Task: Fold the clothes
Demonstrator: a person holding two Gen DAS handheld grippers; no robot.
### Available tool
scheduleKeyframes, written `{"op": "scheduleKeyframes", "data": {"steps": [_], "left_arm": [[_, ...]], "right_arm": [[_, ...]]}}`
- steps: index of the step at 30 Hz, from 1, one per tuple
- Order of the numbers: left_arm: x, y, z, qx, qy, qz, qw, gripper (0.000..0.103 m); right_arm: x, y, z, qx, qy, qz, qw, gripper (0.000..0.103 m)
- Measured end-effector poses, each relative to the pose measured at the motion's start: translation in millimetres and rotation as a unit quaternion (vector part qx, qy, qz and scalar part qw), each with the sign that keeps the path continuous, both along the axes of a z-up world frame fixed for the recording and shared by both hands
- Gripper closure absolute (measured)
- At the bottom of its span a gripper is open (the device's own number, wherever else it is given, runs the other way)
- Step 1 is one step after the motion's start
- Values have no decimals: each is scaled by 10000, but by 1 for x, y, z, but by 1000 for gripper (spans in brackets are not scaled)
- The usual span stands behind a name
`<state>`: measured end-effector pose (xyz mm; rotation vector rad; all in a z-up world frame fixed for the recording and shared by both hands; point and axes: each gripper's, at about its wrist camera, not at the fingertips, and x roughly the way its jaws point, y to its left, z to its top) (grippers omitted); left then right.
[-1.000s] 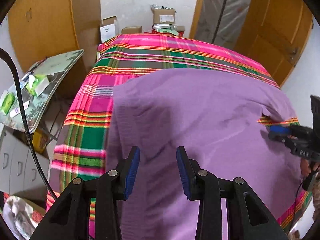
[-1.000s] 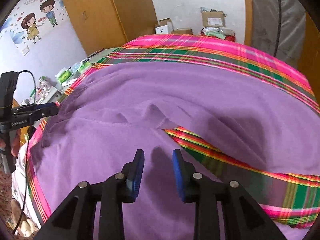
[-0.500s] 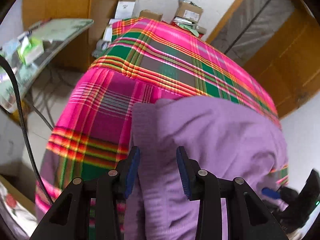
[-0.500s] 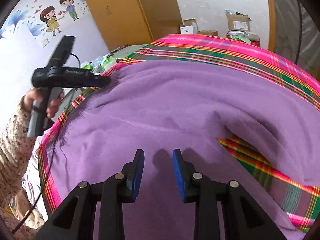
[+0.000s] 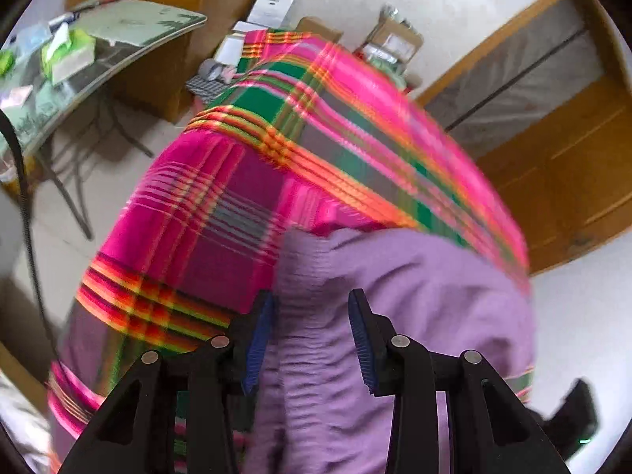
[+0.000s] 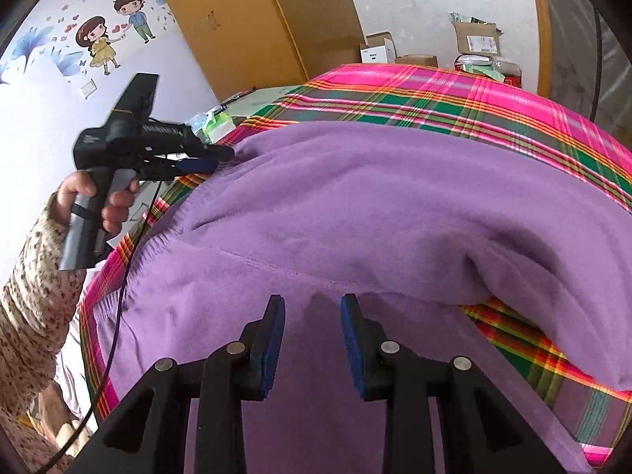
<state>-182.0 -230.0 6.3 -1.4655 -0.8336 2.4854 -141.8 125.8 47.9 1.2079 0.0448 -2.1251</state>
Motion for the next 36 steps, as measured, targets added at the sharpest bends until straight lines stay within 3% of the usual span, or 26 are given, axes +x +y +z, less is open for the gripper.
{"op": "scheduleKeyframes", "data": {"steps": [5,8,12,16,19,24,29,36], "left_arm": [[0,2,9,432,306,-238,9983,63],[-3,6,3,567,223,-241,9979,64],[-9,12,-5,317,51,-281,9991,64],[-17,10,-7,368,61,-105,9992,65],[-16,15,-1,32,214,-130,9997,95],[-15,9,9,-588,511,176,9968,96],[-19,-5,3,-569,510,347,9965,96],[-16,-2,-4,-826,413,109,9957,91]], "right_arm": [[-3,-10,-4,-3,-54,26,10000,73],[-3,-14,-4,-9,-68,43,10000,73],[-3,-18,-6,45,-105,42,9999,73],[-5,-21,-8,39,-148,12,9999,73],[-6,-23,-8,37,-140,35,9999,73],[-9,-26,-10,26,-148,39,9999,73],[-12,-32,-10,56,-128,85,9999,73],[-15,-34,-2,172,26,174,9997,73]]}}
